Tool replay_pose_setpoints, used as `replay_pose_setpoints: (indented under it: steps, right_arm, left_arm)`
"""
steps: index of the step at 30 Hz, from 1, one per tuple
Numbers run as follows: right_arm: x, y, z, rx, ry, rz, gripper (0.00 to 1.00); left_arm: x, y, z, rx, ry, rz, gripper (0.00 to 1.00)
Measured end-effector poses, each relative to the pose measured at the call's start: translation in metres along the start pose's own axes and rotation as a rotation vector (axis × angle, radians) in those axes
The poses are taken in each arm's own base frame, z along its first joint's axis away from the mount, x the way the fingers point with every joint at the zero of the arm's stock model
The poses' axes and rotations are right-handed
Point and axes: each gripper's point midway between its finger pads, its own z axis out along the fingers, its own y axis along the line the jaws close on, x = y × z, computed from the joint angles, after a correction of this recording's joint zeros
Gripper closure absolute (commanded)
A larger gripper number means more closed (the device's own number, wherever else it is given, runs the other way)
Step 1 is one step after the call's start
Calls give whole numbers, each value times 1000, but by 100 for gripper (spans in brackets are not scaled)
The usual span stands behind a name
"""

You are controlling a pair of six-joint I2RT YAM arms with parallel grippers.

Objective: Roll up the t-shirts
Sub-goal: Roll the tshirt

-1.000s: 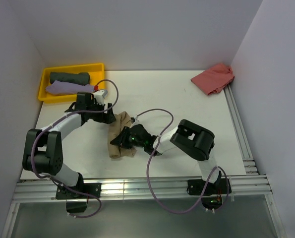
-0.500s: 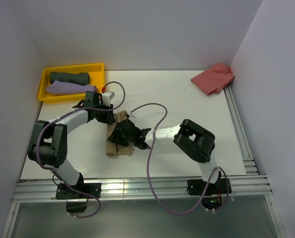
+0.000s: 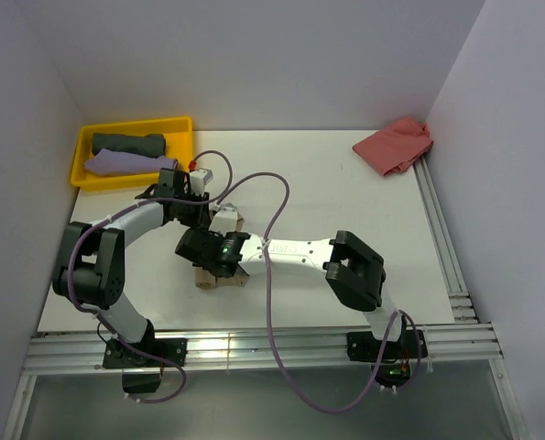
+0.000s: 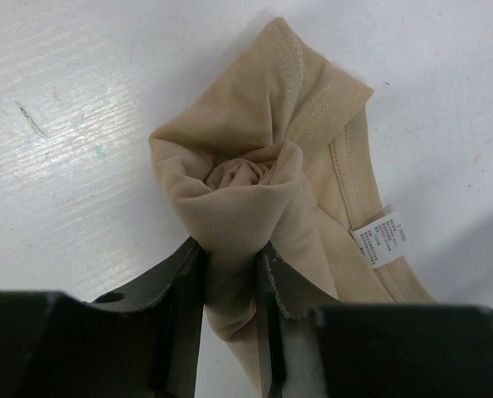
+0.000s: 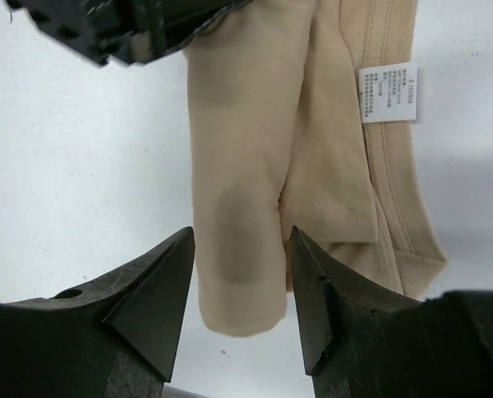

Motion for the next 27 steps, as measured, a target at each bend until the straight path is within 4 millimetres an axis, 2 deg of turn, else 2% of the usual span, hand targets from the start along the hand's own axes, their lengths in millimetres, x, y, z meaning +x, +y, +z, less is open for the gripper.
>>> replay_pose_setpoints:
  steps: [5, 15, 21, 27]
  right_arm:
    - [4, 6, -3, 10, -17, -63, 43]
    - [14, 15, 16, 22, -23, -141, 44]
    - [9, 29, 13, 1, -40, -145, 44]
    - [13, 33, 8, -7, -48, -165, 44]
  left_arm:
    - [0, 0, 0, -1, 4, -1, 73]
    - [1, 0, 1, -1, 9, -2, 74]
    - [1, 0, 1, 0, 9, -1, 74]
    - [1, 0, 2, 0, 10, -2, 74]
